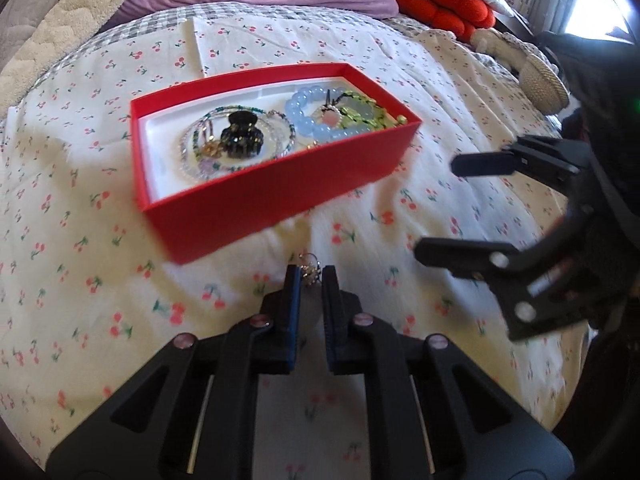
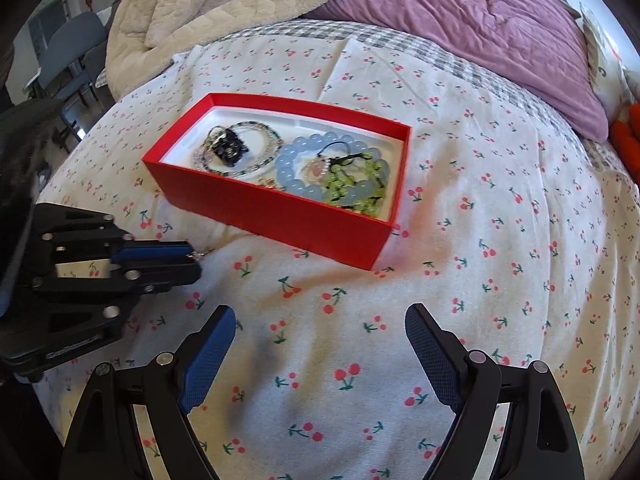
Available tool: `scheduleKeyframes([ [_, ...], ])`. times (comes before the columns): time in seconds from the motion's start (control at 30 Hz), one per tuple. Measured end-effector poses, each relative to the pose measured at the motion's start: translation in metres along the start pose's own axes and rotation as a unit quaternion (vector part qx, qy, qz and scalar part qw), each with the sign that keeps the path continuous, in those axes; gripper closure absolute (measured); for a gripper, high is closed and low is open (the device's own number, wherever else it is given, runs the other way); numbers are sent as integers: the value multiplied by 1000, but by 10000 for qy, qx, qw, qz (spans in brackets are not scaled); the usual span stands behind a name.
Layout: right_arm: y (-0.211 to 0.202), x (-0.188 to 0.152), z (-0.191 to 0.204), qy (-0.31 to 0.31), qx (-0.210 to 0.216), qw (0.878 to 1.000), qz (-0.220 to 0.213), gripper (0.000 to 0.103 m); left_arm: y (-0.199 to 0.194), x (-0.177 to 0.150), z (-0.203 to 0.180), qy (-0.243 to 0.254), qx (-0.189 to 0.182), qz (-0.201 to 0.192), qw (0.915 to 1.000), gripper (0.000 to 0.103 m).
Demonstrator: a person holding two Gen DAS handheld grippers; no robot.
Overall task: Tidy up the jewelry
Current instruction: 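Grasp the small silver ring with the left tool and lift it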
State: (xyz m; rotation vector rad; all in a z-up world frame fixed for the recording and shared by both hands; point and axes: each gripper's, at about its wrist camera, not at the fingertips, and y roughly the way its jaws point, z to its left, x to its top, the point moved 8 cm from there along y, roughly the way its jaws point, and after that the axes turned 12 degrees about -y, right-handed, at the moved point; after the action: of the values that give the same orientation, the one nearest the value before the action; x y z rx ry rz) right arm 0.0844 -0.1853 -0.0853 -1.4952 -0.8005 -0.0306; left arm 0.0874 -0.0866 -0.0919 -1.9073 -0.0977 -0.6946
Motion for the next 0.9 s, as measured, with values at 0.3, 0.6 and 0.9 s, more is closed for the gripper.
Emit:
scheduleKeyframes([
  [0.3,8,12,27,-264,146,9995,20,15,-24,-28,62,-121,808,26,9967,91],
  [0.6,17,23,66,-492,657,9966,33,15,-41,-43,77,-29,600,-43,9982,64],
  [0.9,26,29,81,-700,669,9953,85,15,-31,-36,63,5,299,17,9996,92],
])
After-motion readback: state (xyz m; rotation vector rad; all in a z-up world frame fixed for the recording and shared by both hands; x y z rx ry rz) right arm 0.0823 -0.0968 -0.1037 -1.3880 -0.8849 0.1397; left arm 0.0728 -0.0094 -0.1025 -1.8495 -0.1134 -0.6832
